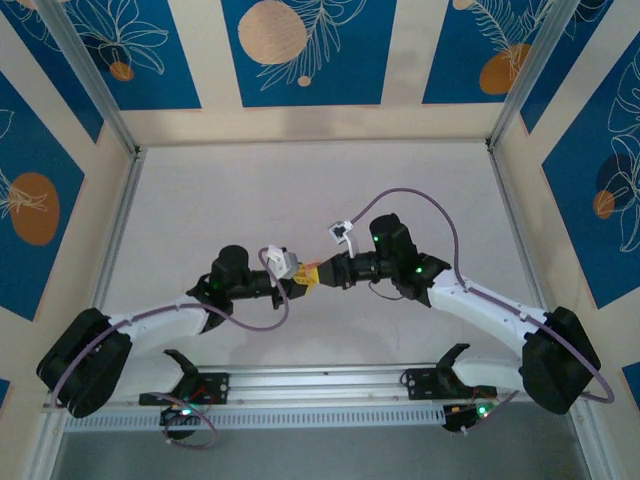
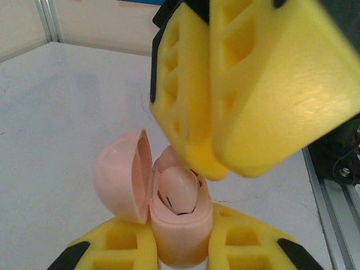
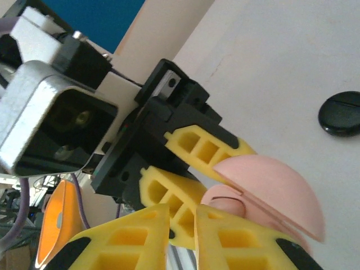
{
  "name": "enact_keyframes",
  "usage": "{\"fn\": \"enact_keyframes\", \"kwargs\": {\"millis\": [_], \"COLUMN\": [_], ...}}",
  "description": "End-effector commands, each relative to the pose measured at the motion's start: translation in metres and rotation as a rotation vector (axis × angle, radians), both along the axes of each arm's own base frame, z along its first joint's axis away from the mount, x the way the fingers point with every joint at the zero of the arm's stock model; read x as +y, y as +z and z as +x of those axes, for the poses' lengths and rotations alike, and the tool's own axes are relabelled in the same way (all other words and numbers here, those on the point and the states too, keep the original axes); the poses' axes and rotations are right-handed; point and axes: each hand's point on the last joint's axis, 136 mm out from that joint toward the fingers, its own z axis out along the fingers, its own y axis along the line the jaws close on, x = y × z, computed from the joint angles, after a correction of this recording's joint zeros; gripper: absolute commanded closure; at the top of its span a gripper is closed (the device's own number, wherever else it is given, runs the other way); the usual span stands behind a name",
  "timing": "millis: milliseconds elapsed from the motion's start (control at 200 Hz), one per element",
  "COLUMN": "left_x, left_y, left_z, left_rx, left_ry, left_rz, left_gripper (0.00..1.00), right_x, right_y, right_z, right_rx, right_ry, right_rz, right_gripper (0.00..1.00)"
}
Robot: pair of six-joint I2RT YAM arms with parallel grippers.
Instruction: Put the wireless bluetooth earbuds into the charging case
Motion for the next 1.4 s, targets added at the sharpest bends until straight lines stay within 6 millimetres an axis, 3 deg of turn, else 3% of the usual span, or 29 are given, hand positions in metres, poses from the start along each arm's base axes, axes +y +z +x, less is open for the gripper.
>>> {"fn": "enact_keyframes", "kwargs": {"millis": [0, 115, 340, 540, 750, 960, 1205, 1330, 1395], "left_x": [-0.001, 0.000, -0.001, -0.002, -0.002, -0.001, 0.000, -0.003, -0.004], "left_y": [0.005, 0.004, 0.007, 0.015, 0.018, 0.018, 0.011, 0.009, 0.006], "left_z": [-0.007, -0.008, -0.013, -0.019, -0.020, -0.015, -0.008, -0.005, 0.002], "left_rx": [-0.018, -0.018, -0.025, -0.034, -0.037, -0.039, -0.017, 0.007, 0.039], "left_ry": [-0.027, -0.027, -0.055, -0.090, -0.093, -0.065, -0.025, -0.026, 0.001], "left_rz": [-0.008, -0.003, -0.017, -0.050, -0.059, -0.050, -0.016, -0.010, 0.003], "left_gripper": [0.83, 0.83, 0.84, 0.83, 0.83, 0.83, 0.83, 0.83, 0.82], "right_x": [0.003, 0.001, -0.023, -0.027, -0.010, -0.008, -0.028, -0.041, -0.049], "right_y": [0.005, 0.013, 0.034, 0.024, 0.021, 0.024, 0.038, 0.036, 0.026], "right_z": [0.005, 0.002, 0.013, 0.024, 0.020, 0.006, -0.013, -0.009, 0.003], "right_rx": [-0.022, -0.050, -0.130, -0.069, -0.010, -0.002, -0.079, -0.089, -0.055], "right_ry": [0.001, 0.012, -0.040, -0.015, 0.092, 0.156, 0.131, 0.060, -0.026], "right_rz": [-0.002, 0.020, 0.056, 0.053, 0.103, 0.137, 0.180, 0.163, 0.111], "right_gripper": [0.81, 0.79, 0.57, 0.47, 0.45, 0.47, 0.59, 0.60, 0.60]}}
